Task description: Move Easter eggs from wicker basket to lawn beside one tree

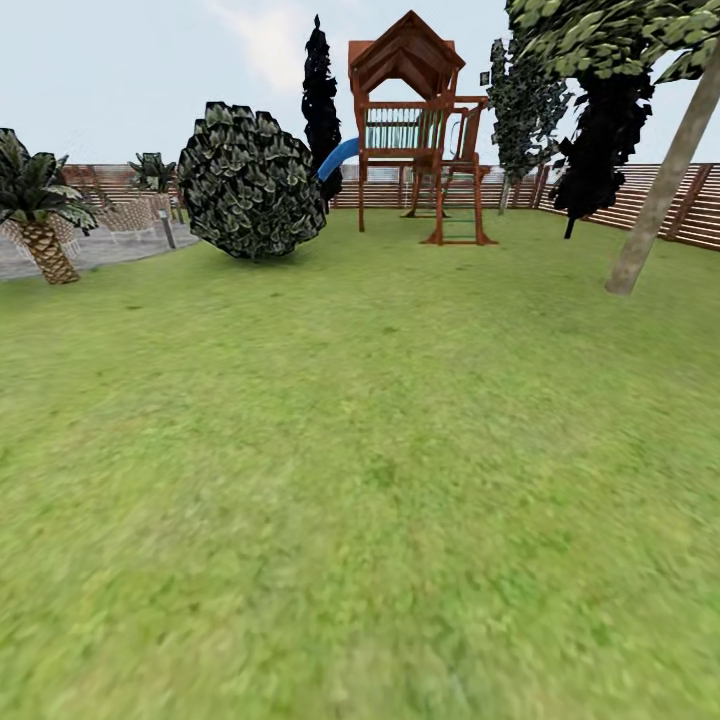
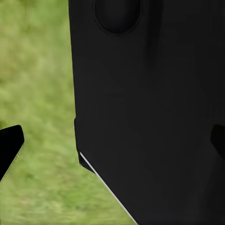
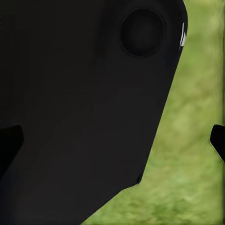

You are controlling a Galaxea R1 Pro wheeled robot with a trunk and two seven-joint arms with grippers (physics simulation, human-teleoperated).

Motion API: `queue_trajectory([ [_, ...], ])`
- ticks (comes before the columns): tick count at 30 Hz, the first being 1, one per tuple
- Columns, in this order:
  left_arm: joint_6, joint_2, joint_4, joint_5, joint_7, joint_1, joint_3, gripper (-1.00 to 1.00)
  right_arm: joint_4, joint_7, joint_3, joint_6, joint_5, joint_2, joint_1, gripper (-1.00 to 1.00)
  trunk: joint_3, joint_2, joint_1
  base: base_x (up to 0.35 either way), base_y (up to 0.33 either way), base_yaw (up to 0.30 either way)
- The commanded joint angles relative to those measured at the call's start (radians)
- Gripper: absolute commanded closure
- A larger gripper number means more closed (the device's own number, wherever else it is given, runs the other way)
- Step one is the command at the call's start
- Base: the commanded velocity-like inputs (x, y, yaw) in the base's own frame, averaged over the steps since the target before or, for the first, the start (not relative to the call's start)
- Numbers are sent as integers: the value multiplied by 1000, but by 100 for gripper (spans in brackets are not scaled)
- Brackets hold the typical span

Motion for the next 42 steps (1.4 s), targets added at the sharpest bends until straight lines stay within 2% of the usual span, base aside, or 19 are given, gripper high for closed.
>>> queue_trajectory([
  [1,-1,-1,-1,1,1,0,0,-100,1,0,2,-3,4,0,-1,-100,-1,0,1,323,0,0],
  [42,-3,-2,-1,1,1,0,0,-100,1,0,2,-3,4,1,-1,-100,-1,0,1,321,0,0],
])
